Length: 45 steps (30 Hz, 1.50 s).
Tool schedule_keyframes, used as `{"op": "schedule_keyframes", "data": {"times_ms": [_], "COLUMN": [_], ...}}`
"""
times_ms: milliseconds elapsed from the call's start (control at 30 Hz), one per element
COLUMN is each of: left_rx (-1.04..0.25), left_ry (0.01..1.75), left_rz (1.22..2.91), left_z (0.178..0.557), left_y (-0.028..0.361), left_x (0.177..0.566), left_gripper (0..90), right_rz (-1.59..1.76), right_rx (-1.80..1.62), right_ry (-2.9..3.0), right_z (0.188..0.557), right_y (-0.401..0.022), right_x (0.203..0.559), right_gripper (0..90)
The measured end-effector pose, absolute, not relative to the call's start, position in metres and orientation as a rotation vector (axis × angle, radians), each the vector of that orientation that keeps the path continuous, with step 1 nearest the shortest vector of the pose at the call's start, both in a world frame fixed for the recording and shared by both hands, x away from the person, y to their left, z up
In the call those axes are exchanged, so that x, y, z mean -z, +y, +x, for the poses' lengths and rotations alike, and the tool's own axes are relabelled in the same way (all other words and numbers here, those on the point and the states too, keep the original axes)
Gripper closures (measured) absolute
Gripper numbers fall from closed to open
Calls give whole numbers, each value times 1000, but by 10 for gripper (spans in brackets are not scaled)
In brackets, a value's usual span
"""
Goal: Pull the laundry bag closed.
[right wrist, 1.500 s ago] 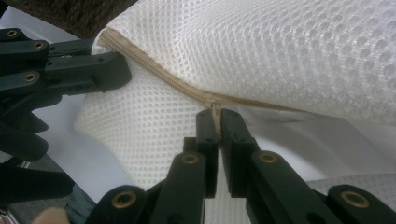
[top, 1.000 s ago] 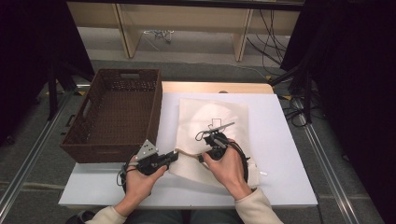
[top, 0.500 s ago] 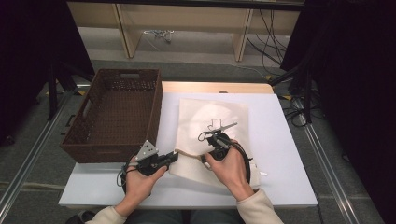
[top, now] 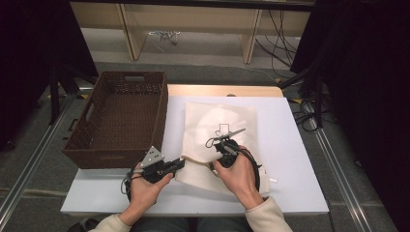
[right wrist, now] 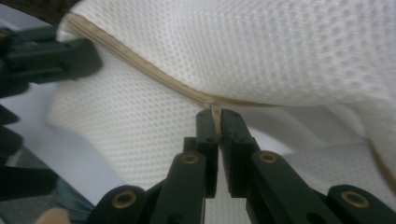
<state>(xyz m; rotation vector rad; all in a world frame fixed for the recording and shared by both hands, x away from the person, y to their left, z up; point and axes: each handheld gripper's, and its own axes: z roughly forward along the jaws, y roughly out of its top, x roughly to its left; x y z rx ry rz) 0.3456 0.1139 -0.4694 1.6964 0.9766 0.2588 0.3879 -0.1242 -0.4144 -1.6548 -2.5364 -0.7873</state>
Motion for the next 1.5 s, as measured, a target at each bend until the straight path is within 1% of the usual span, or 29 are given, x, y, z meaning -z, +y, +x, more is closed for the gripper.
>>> {"op": "schedule_keyframes", "data": {"times_ms": [33,133,467,667,700,733,800,867,1067,1400,1500], "left_rx": [-283,-294,-274,-291,-302,-311,-312,-317,-320,-316,-316], "left_ry": [969,959,967,967,986,963,968,968,966,966,968], "left_rz": [1713,1716,1710,1717,1666,1712,1722,1724,1727,1727,1727], "left_z": [346,346,346,347,347,348,347,347,348,347,347], "left_y": [116,116,115,117,114,118,118,118,118,117,117], "left_x": [469,468,469,469,470,469,469,469,470,470,470], "left_gripper": [854,854,854,854,854,854,854,854,854,853,853], "right_rz": [-1661,-1691,-1672,-1652,-1653,-1651,-1672,-1639,-1700,-1654,-1722], "right_rx": [778,759,785,796,791,790,772,782,748,757,706], "right_ry": [-2556,-2524,-2543,-2537,-2539,-2543,-2535,-2556,-2515,-2550,-2505], "right_z": [388,388,389,390,390,390,390,392,390,391,389], "right_y": [-124,-126,-129,-131,-131,-132,-132,-134,-135,-139,-137], "right_x": [414,412,411,411,411,412,412,413,411,414,413], "right_gripper": [874,874,874,874,874,874,874,874,874,874,874]}}
